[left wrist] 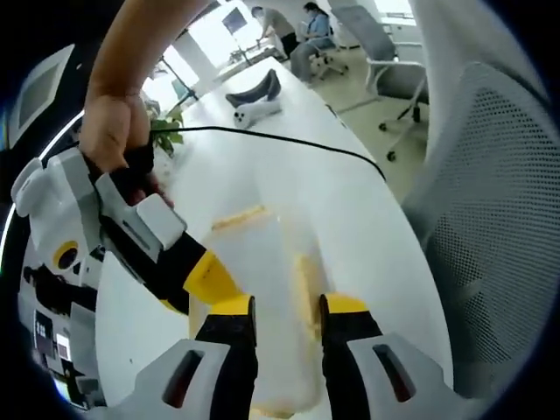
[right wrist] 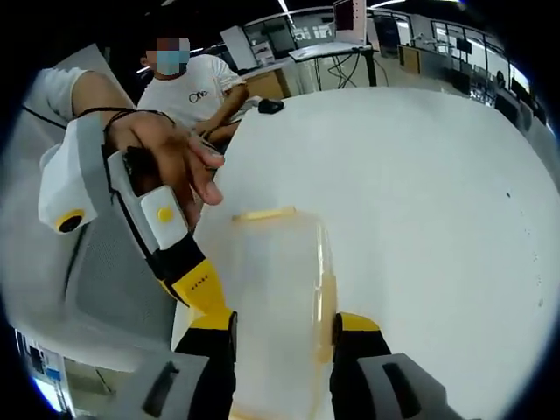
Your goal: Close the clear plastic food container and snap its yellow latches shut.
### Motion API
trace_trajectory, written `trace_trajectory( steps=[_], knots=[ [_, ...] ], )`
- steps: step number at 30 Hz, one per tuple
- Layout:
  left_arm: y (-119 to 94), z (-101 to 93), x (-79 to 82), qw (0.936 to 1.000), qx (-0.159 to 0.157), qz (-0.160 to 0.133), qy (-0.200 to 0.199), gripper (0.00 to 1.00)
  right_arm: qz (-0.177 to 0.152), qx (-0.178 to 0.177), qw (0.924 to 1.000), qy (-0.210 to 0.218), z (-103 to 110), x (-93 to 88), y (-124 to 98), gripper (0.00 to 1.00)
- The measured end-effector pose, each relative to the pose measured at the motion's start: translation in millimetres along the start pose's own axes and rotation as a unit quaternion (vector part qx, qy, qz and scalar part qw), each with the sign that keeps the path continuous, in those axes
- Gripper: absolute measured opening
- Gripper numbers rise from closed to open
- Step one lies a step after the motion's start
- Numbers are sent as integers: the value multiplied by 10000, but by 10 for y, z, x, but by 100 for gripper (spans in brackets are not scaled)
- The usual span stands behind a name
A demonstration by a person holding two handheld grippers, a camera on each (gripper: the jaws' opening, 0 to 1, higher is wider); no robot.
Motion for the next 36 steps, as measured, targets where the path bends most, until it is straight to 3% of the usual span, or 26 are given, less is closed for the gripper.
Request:
trace_trajectory(
  steps=[5, 6, 7, 8, 22, 23, 24, 26, 27, 31, 36],
  knots=[
    [5, 12, -8, 10000, 11, 9, -95, 22, 174, 32, 9998, 5, 4, 24, 14, 39],
    [1, 66, -12, 9997, 234, 81, 71, 20, 257, 87, 9996, -54, 10, 24, 22, 38],
    [74, -78, -1, 9996, -253, -20, -126, 19, 394, -35, 9992, 77, -28, -6, 8, 38],
    [67, -16, -16, 9998, -91, 11, -169, 20, 395, 52, 9992, 45, -36, 8, 24, 38],
    [7, 6, -11, 10000, 36, -26, -6, 19, 844, 122, 9959, 314, -29, 53, 47, 33],
    [5, 11, -15, 9998, 5, -62, -194, 19, 853, 117, 9958, 312, -29, 54, 47, 33],
    [5, 14, -11, 10000, 19, -11, 93, 19, 871, 123, 9958, 249, -21, 52, 49, 32],
    [8, 22, -16, 9998, -23, -50, -182, 19, 881, 123, 9957, 252, -10, 55, 45, 31],
    [11, 4, -11, 10000, 16, -26, 59, 19, 907, 113, 9957, 149, 3, 56, 42, 30],
    [5, 16, -14, 10000, -11, -43, -37, 19, 927, 106, 9956, 78, -11, 72, 50, 27],
    [7, -2, -1, 10000, 11, -27, -64, 20, 839, -2, 9960, 316, -5, 72, 31, 32]
  ],
)
Point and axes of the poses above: the point that each gripper's makers call its tool centre point, and the gripper's own axes: y roughly forward along the fingers, z roughly to its left, x roughly out of its top, the point moved 4 cm from there along -y, roughly backward along the fingers, and after that the axes turned 2 degrees about -x, right-handed, at the moved point
